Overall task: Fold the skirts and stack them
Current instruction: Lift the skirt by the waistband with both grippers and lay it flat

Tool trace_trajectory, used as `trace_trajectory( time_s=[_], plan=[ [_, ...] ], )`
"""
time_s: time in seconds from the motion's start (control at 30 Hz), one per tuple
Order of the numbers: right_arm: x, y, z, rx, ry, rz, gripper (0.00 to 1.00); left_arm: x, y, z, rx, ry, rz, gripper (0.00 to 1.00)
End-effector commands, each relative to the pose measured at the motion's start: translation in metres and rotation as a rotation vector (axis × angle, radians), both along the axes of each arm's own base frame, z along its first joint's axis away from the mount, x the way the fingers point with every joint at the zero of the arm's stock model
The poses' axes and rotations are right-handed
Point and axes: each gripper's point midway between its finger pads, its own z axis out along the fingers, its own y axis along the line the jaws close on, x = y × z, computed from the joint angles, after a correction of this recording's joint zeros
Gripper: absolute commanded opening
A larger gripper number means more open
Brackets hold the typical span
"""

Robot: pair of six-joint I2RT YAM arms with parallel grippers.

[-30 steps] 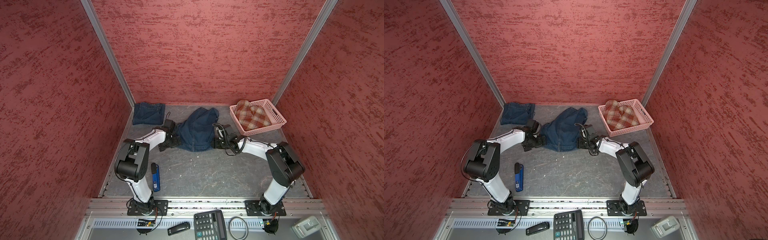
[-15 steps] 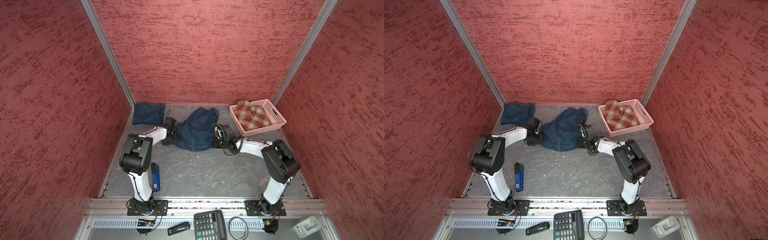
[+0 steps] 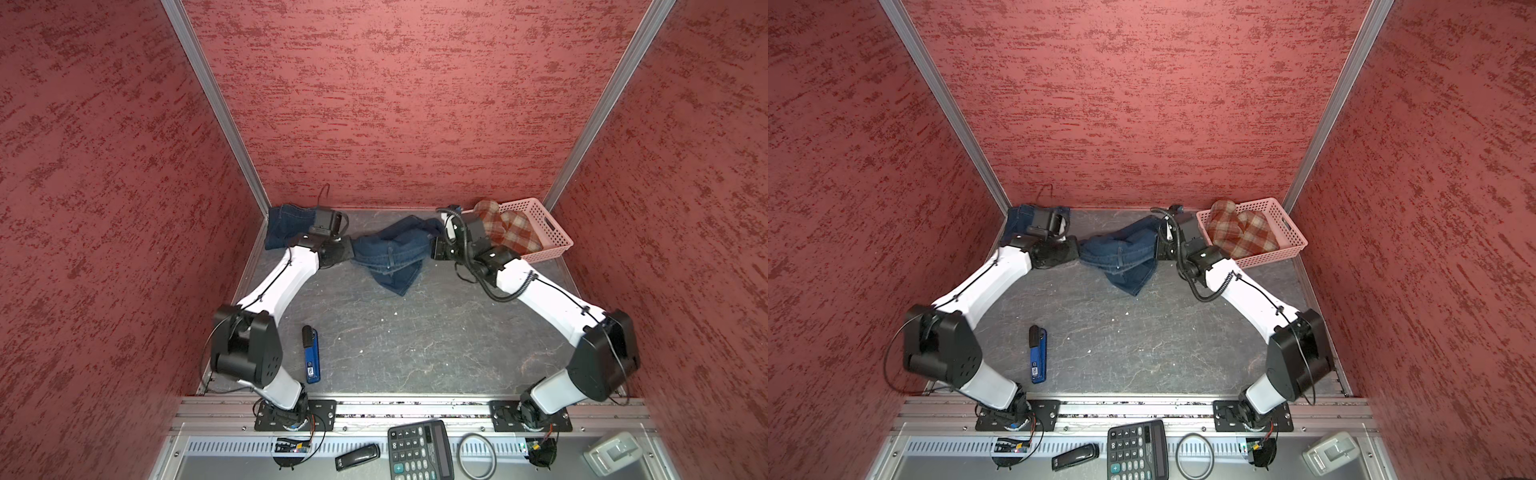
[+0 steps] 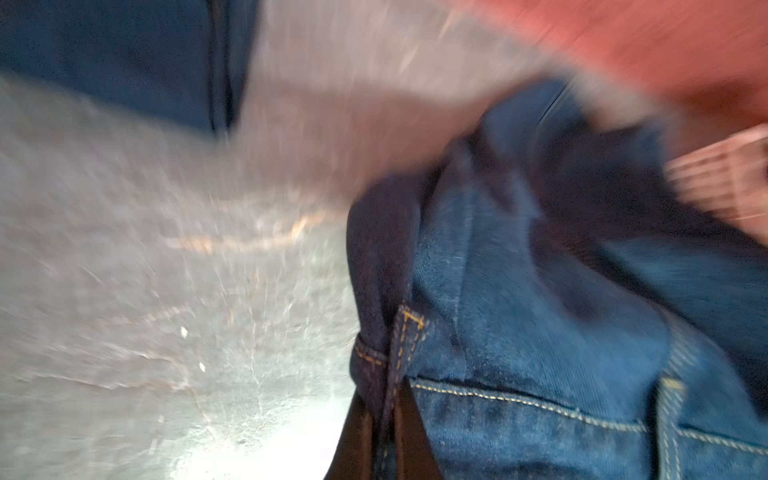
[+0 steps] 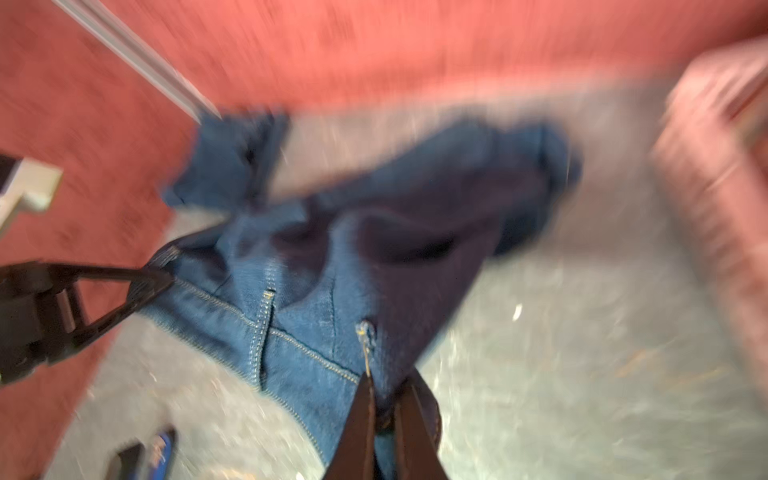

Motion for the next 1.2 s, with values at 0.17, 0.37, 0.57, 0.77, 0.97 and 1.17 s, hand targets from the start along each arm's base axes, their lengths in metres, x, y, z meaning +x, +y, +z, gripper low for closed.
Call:
trace_trajectory(
  time_s=[0.17, 0.37, 0.57, 0.77, 0.97, 1.17],
  plan=[
    [-0.046, -0.064, 0.148, -0.03, -0.264, -0.143, 0.0, -0.077, 0.01, 0.167, 0.048, -0.351, -0.026, 0.0],
    [-0.078, -0.079, 0.198, 0.054, -0.323, -0.142, 0.0, -0.105, -0.003, 0.202, 0.059, -0.426, -0.072, 0.0],
    [-0.008, -0.069, 0.155, 0.149, -0.176, -0.111, 0.0, -0.032, -0.002, 0.155, 0.05, -0.286, -0.049, 0.0],
    [0.124, -0.059, 0.038, 0.263, 0.068, -0.077, 0.08, 0.082, 0.018, 0.036, -0.041, -0.032, 0.003, 0.13],
    [0.166, -0.048, 0.001, 0.214, 0.144, -0.064, 0.79, 0.119, 0.025, -0.006, -0.027, 0.078, 0.035, 0.9],
    [0.114, -0.077, -0.041, 0.112, 0.174, -0.144, 0.82, 0.086, 0.013, -0.029, 0.034, 0.107, -0.014, 0.99]
  ],
)
